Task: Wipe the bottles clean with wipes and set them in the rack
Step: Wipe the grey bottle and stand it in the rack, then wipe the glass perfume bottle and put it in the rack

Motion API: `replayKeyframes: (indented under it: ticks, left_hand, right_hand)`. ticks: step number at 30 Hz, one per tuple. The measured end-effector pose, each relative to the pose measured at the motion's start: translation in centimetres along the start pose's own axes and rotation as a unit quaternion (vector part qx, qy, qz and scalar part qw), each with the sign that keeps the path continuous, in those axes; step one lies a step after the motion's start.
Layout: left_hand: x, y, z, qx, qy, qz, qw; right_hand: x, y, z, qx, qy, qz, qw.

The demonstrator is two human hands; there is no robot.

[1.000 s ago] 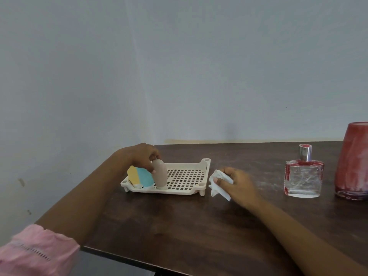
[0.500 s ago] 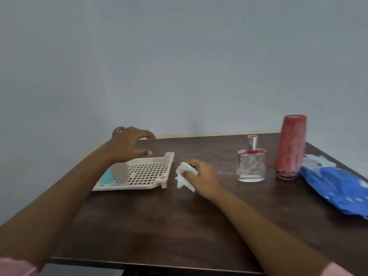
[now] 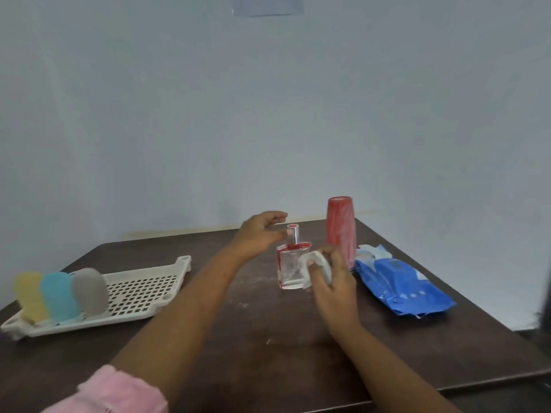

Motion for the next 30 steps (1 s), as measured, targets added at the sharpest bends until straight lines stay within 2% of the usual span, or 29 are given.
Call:
replayKeyframes:
  ticks: [2,5,15,21,24,27,30]
  left_hand:
    - [1.8,-0.6,-0.6,-0.032,-0.006,0.042,0.999]
    - [2.9,-1.0,-0.8,-0.055,0.002,0.095,0.994]
    - [3.6,-1.8,-1.0,-0.052,-0.004,0.131,0.99]
    - [2.6,-1.5,0.0,-0.026,0.038,0.143,0.989]
    - [0.6,-2.3,0.9,-0.019,0.081,0.154,0.985]
    - [-1.4,-3.3,2.1,-0.021,0.087,0.139,0.986]
    - [-2.5,-3.9,4.1,-0.03,0.062,0.139,0.988]
  right_hand:
    - [-2.6,0.9,-0.5,0.043,0.087,-0.026,0.995]
    - [-3.2,2.1,-0.5,0.087,0.121,-0.066,0.987]
    - [-2.5,2.2,-0.7,0.097,0.106,-0.077,0.987]
    - [-2.2,2.2,-0.8,0.1,0.092,-0.079,0.988]
    - [-1.7,2.4,-0.9,0.125,0.085,-0.123,0.981]
    - [-0.2,2.7,-1.0,0.17,0.053,-0.177,0.968]
    - [1.8,1.4,-1.7,0.16,0.011,-0.178,0.971]
Point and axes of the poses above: each hand's wrist, its own z-axis away from the middle knuckle, its own x-axis out of the palm, y = z × x, the point moved 10 cm from there along -z, towards the middle knuckle, and after that the axes turned 3 degrees about -z, right-handed, at the moved point
